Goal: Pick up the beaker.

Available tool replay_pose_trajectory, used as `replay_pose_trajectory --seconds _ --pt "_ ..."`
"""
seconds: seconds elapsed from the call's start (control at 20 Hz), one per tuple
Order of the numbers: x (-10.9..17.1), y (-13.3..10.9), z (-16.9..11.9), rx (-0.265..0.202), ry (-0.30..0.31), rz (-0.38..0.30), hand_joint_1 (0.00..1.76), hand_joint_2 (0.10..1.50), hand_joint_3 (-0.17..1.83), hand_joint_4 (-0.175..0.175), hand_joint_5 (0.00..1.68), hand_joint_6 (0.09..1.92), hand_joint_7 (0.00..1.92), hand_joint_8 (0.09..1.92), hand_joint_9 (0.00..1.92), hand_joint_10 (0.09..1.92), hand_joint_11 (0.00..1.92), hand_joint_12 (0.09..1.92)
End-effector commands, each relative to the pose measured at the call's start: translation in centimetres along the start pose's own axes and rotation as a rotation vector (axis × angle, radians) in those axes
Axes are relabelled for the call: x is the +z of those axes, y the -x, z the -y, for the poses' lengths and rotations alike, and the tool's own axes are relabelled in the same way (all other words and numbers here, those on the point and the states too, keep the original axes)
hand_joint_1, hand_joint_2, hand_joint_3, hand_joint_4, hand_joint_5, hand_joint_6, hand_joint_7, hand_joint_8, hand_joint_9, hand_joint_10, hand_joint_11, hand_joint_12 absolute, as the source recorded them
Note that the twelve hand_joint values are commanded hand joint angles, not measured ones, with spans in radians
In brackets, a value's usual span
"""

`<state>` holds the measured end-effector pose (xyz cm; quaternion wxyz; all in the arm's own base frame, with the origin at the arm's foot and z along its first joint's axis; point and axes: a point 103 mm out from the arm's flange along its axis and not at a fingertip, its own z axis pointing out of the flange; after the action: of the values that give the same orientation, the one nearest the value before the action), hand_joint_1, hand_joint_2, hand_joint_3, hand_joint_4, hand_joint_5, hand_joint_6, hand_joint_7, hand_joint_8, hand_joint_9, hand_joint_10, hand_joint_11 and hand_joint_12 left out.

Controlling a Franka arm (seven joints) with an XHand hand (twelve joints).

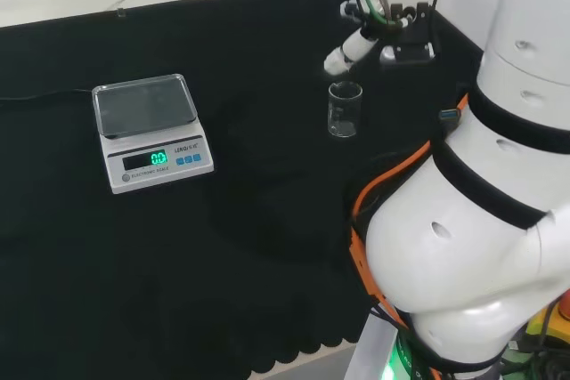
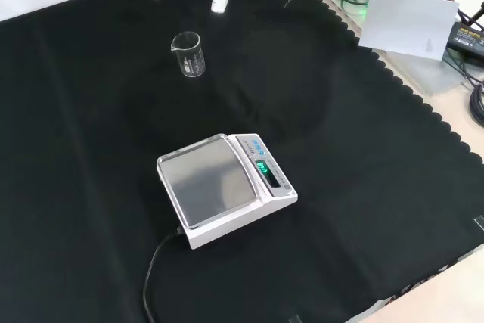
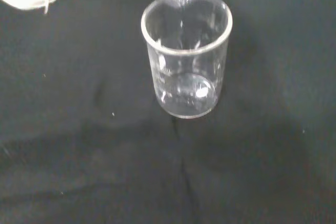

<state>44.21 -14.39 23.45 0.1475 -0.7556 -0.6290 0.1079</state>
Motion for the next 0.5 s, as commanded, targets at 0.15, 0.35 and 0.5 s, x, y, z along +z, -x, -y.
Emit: replay_pose_trajectory --seconds 0.15,0.35,0.5 --pt "3.1 -1.0 -2.7 -0.035 -0.034 -0.007 0.66 0.66 0.04 0.027 0.01 0.09 0.00 0.56 0.12 0.97 0.00 1.51" --pt "3.7 -1.5 -3.3 -0.033 -0.040 0.008 0.66 0.66 0.04 0.030 0.00 0.09 0.00 0.52 0.11 0.97 0.00 1.50" --pt "4.2 -1.6 -3.8 -0.026 -0.047 0.020 0.66 0.66 0.04 0.033 0.00 0.09 0.00 0.45 0.10 0.97 0.00 1.50"
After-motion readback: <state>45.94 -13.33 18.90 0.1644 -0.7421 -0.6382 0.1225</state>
